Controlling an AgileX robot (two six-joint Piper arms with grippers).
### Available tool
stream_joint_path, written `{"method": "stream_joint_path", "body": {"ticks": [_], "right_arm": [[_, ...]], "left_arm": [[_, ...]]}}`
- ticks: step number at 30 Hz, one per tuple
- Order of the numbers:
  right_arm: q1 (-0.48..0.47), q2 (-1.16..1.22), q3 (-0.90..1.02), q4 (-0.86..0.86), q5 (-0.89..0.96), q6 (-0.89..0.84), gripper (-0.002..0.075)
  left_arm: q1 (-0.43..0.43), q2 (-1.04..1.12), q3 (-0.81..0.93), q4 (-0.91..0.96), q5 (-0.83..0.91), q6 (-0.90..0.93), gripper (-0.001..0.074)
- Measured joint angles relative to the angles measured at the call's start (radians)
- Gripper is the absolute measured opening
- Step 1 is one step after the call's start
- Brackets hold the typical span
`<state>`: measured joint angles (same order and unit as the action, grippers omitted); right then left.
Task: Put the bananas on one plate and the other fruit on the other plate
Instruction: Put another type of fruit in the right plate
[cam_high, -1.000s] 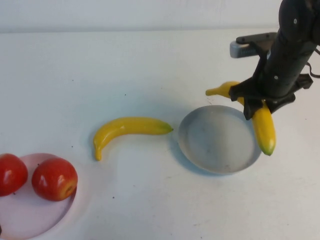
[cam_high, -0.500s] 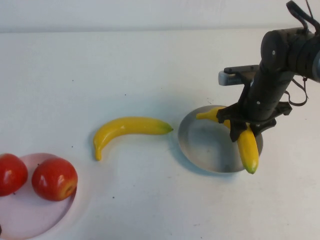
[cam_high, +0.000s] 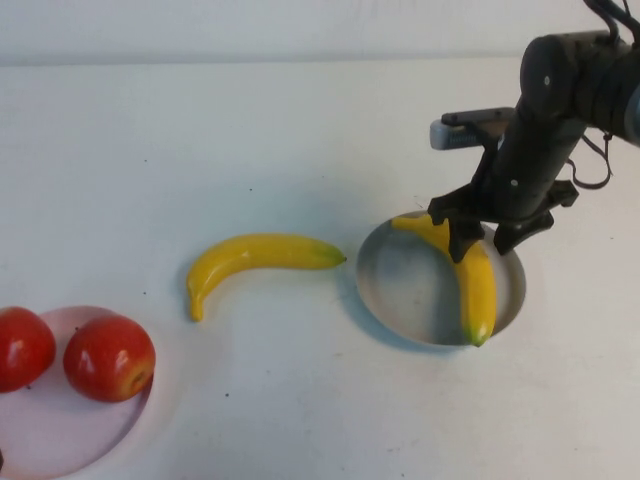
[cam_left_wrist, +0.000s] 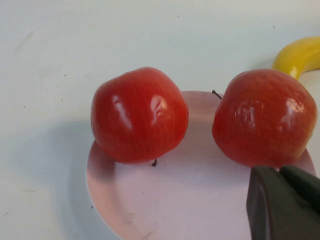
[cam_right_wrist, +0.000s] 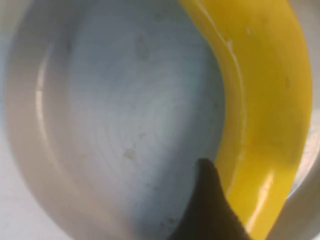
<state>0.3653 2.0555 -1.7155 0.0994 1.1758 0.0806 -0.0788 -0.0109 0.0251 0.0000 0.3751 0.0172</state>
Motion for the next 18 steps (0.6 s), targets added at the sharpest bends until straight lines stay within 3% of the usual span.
{"method": "stream_joint_path", "body": {"ticks": [3,7,12,18], "right_arm": [[0.0,0.0,-0.08,0.019,0.035,-0.062,0.0423],[0.007,0.0,-0.167,0.141,0.044,-0.285,0.0423],[0.074,0.0,-0.204,0.299,0.033,-0.703,0.0424],[0.187,0.028,-0.206,0.323,-0.055,-1.154,0.0424]], "left_arm": [[0.0,0.0,0.0,0.0,0.0,0.0,0.0002],[0.0,0.0,0.0,0.0,0.0,0.0,0.0002],[0.0,0.0,0.0,0.0,0.0,0.0,0.0002],[0.0,0.0,0.0,0.0,0.0,0.0,0.0002]]}}
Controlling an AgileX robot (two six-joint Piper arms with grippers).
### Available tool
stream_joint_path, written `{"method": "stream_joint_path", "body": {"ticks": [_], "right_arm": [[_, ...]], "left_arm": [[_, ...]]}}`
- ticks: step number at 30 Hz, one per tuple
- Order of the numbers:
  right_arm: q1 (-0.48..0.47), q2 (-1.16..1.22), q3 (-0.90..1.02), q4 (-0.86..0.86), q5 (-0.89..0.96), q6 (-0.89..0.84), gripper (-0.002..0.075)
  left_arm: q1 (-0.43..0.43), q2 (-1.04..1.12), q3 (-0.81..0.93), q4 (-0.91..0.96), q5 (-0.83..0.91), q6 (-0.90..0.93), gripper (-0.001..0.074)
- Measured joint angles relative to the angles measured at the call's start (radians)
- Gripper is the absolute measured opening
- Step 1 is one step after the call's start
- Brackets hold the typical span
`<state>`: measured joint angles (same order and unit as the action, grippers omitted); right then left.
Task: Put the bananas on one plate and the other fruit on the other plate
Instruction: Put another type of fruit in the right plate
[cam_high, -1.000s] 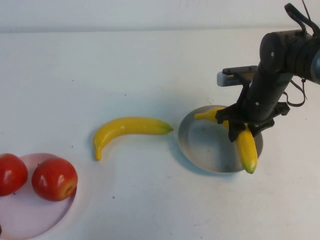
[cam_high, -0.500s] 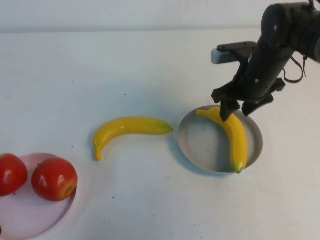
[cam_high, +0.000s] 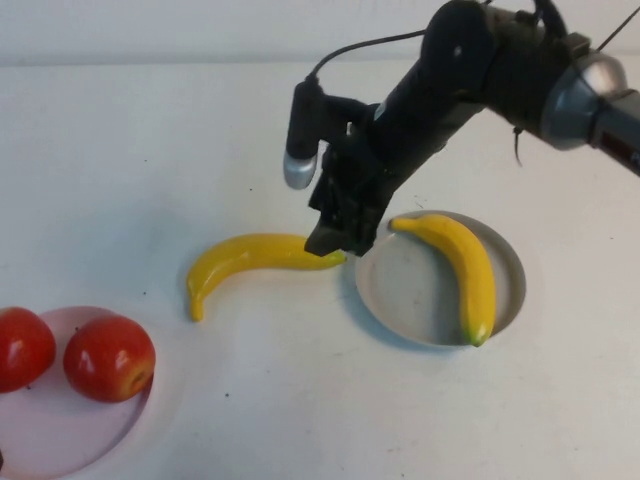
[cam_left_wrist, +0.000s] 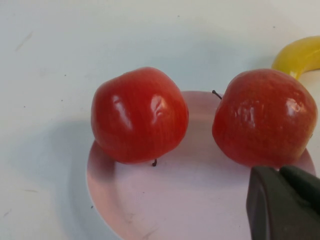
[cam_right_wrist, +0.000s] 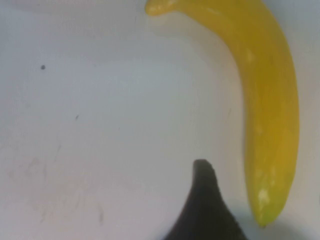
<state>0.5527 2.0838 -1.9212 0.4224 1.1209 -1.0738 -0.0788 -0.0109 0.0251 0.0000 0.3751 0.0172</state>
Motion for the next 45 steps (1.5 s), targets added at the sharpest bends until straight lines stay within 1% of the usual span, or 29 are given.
{"method": "stream_joint_path", "body": {"ticks": [2,4,8,11,21,30,36,40,45], "right_arm": [[0.027,0.015,0.0,0.002,-0.061,-0.074,0.0425],[0.048,0.03,0.0,0.004,-0.138,-0.11,0.0426],[0.066,0.066,0.0,0.007,-0.3,-0.13,0.0426],[0.066,0.105,0.0,0.008,-0.361,-0.132,0.0426],[0.066,0.188,0.0,-0.02,-0.307,-0.134,0.043],[0.026,0.214,0.0,-0.031,-0.323,-0.131,0.0433],[0.022,0.216,0.0,-0.035,-0.284,-0.084,0.0429],[0.022,0.218,0.0,-0.035,-0.27,-0.039,0.0402],[0.022,0.224,-0.002,-0.037,-0.249,-0.002,0.0318]], "left_arm": [[0.0,0.0,0.0,0.0,0.0,0.0,0.0002],[0.0,0.0,0.0,0.0,0.0,0.0,0.0002],[0.0,0.0,0.0,0.0,0.0,0.0,0.0002],[0.0,0.0,0.0,0.0,0.0,0.0,0.0002],[0.0,0.0,0.0,0.0,0.0,0.0,0.0002],[0.0,0.0,0.0,0.0,0.0,0.0,0.0002],[0.0,0.0,0.0,0.0,0.0,0.0,0.0002],[0.0,0.0,0.0,0.0,0.0,0.0,0.0002],[0.0,0.0,0.0,0.0,0.0,0.0,0.0002]]}}
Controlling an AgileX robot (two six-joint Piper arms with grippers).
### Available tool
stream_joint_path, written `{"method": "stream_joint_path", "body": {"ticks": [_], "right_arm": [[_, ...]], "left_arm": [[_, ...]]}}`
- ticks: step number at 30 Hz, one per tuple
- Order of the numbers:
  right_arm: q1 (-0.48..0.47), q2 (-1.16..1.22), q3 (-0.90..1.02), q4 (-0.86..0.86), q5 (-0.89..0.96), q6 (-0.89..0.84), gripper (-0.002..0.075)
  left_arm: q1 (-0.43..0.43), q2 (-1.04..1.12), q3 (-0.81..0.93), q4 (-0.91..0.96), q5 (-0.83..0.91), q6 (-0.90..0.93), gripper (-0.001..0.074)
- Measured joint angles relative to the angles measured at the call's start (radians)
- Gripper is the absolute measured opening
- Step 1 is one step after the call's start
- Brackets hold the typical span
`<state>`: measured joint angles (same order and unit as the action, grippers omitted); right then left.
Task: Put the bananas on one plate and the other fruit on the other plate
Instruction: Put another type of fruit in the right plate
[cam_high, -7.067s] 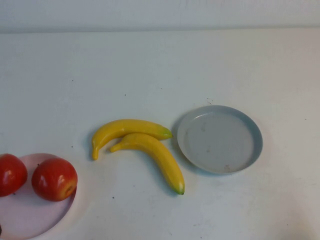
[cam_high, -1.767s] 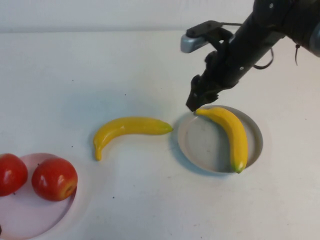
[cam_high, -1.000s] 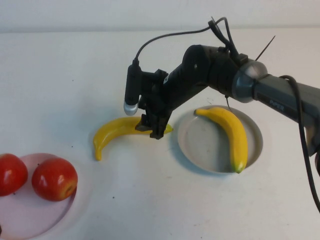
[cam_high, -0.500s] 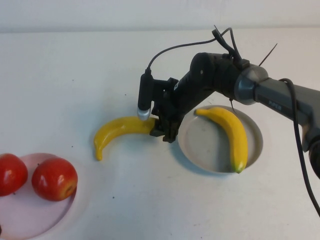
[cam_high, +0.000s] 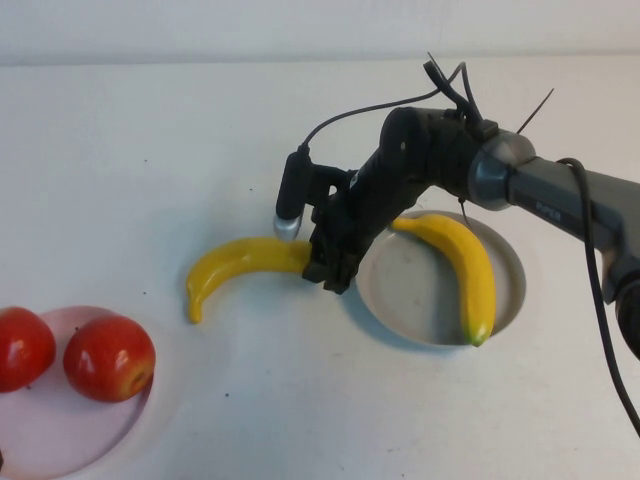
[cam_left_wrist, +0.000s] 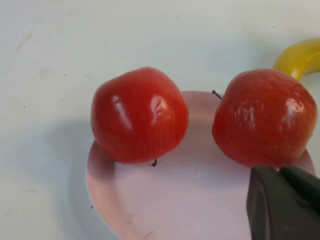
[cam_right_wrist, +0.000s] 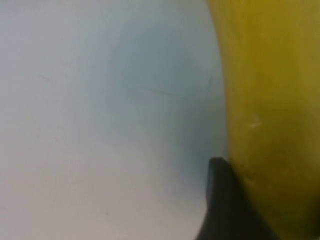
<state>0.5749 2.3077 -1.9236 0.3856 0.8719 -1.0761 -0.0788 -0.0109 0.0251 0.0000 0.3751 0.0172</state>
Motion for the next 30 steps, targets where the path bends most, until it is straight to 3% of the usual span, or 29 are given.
{"method": "stream_joint_path", "body": {"ticks": [5,11,20,27,30], "right_arm": [[0.0,0.0,-0.005,-0.033,-0.006,0.114,0.0291],[0.0,0.0,-0.032,-0.103,0.019,0.371,0.029],[0.0,0.0,-0.309,-0.14,0.33,0.763,0.029],[0.0,-0.005,-0.479,-0.286,0.365,1.076,0.0289],[0.0,-0.018,-0.485,-0.305,0.372,1.134,0.0289]], "left_arm": [[0.0,0.0,0.0,0.0,0.0,0.0,0.0002],[0.0,0.0,0.0,0.0,0.0,0.0,0.0002],[0.0,0.0,0.0,0.0,0.0,0.0,0.0002],[0.0,0.0,0.0,0.0,0.0,0.0,0.0002],[0.0,0.0,0.0,0.0,0.0,0.0,0.0002]]}}
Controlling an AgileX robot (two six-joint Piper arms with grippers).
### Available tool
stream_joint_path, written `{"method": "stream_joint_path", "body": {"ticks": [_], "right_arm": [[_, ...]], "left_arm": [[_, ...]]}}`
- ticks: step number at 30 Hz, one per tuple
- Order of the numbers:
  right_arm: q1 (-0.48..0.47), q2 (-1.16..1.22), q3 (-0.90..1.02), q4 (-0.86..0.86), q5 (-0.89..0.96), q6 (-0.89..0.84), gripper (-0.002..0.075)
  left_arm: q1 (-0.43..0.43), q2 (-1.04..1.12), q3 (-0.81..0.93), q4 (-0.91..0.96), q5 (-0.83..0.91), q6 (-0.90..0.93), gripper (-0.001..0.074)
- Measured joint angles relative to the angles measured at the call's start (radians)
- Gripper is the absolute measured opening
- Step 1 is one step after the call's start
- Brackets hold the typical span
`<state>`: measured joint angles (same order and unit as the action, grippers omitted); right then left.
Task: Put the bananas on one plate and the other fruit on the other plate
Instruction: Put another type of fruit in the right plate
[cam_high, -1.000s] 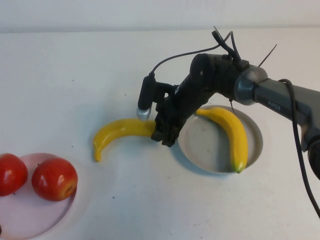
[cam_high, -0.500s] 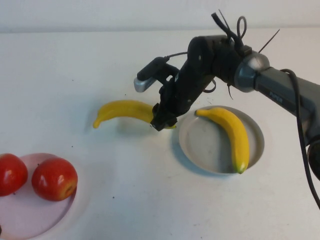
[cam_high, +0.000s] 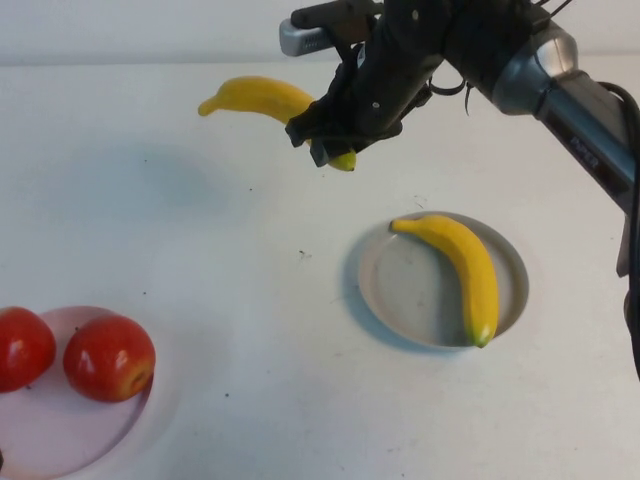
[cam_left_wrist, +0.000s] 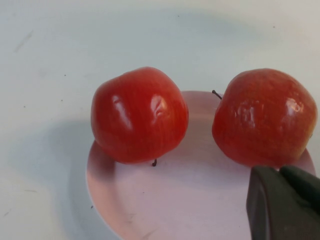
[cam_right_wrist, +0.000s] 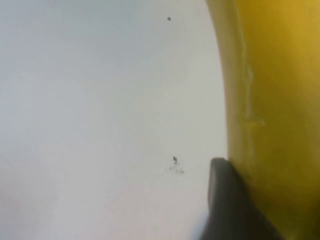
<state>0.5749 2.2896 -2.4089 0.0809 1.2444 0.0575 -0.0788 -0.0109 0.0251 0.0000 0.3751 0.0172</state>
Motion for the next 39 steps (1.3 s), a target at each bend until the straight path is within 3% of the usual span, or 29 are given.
{"method": "stream_joint_path", "body": {"ticks": [6,15,22,36,39], "right_arm": [[0.0,-0.105,0.082,0.001,0.004,0.031,0.0288],[0.0,-0.357,0.48,-0.034,0.004,0.137,0.0288],[0.0,-0.376,0.72,-0.061,-0.005,0.282,0.0288],[-0.037,-0.366,0.836,-0.065,-0.083,0.386,0.029],[-0.037,-0.351,0.836,-0.061,-0.083,0.388,0.0357]], "left_arm": [[0.0,0.0,0.0,0.0,0.0,0.0,0.0002],[0.0,0.0,0.0,0.0,0.0,0.0,0.0002],[0.0,0.0,0.0,0.0,0.0,0.0,0.0002],[0.0,0.0,0.0,0.0,0.0,0.0,0.0002],[0.0,0.0,0.0,0.0,0.0,0.0,0.0002]]}}
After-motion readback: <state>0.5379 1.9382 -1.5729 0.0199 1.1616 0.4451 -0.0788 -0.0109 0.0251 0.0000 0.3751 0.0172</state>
